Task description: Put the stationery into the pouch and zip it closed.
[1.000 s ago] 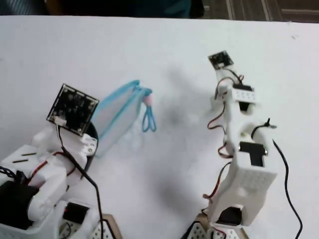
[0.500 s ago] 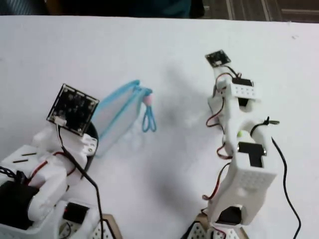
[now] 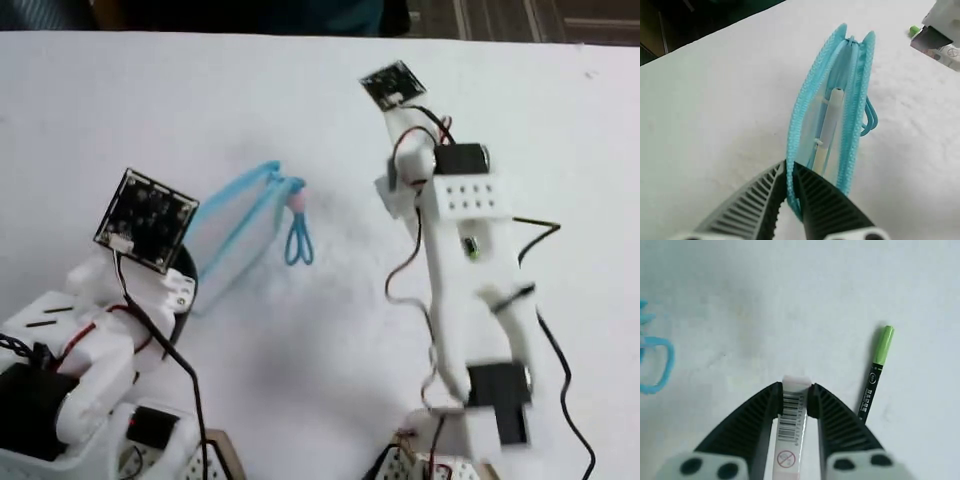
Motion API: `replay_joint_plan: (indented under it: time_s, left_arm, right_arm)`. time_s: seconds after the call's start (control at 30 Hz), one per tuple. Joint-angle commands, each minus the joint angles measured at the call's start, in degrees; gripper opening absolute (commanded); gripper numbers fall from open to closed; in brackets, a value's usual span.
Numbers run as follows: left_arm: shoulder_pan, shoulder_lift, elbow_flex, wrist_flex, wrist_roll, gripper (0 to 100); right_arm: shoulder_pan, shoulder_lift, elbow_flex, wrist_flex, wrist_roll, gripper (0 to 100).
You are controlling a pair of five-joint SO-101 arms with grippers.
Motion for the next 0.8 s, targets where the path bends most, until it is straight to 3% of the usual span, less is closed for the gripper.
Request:
replay_joint_plan:
  time_s: [0.0,0.23,0.4,0.57,0.77]
  left_arm:
    - [-0.75,1.01,0.09,-0.09,0.44,2]
    - [-0.75,1.01,0.09,-0.09,0.44,2]
    - [-0.75,1.01,0.09,-0.09,0.44,2]
    - [-0.75,1.01,0.09,0.09,0.44,2]
    - [-0.66,1.01,0.09,0.0,0.44,2]
  right_arm:
    - [-3.82,-11.38,-0.88,5.49,-0.88,1.6]
    - [-7.69,-24.92,0.53,15.69,-8.62,1.7]
    - [-11.65,-36.79,12.66,15.43,-14.07,1.7]
    - [-16.84,-51.91,32.26,4.88,-18.64,1.7]
    - [-20.09,-67.56,49.05,-17.36,-25.93,1.7]
